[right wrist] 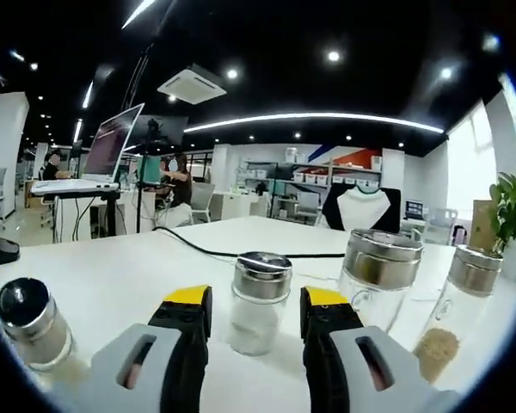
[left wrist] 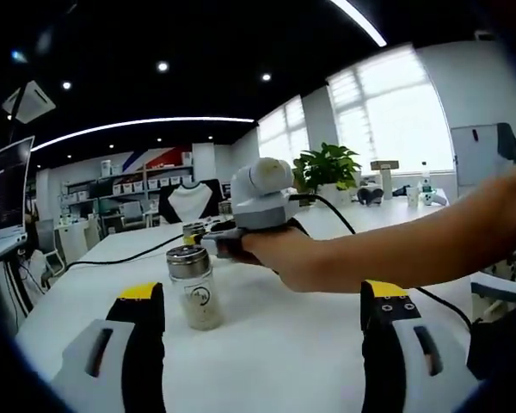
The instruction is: Rotate the seasoning bottle until the label or dispensing opening points toward the visible target arrow and the bottle remains upright within the marked orientation range
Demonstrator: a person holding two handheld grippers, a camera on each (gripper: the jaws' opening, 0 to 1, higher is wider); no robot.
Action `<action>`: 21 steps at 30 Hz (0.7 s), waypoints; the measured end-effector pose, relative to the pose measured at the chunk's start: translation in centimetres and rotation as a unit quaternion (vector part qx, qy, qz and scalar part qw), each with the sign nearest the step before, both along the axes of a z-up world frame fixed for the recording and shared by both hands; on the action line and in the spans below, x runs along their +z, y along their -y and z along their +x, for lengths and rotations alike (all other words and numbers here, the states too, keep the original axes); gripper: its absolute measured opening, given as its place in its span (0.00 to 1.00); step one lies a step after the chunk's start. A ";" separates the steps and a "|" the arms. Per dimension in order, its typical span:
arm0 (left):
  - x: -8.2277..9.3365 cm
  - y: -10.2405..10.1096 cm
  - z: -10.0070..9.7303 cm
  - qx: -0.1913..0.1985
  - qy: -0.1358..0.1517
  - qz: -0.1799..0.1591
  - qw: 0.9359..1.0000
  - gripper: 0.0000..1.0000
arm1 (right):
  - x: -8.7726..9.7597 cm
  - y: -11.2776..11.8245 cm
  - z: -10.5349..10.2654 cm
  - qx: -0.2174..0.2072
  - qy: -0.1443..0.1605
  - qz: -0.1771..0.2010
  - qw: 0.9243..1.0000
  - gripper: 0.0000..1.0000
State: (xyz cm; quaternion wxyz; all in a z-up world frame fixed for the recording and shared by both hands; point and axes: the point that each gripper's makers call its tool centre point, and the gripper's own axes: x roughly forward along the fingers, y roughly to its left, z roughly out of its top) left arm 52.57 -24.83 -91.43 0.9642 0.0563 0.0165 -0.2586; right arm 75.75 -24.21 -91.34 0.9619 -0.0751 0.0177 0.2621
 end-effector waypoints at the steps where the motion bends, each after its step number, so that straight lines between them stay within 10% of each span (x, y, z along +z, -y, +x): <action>1: 0.0 0.0 0.0 -0.001 0.000 0.001 1.000 1.00 | 0.0 -0.1 0.1 -0.002 0.000 -0.001 1.000 0.38; 21: -0.3 0.1 0.2 -0.003 -0.006 -0.002 1.000 1.00 | -0.6 -1.4 1.3 0.007 -0.005 -0.021 1.000 0.30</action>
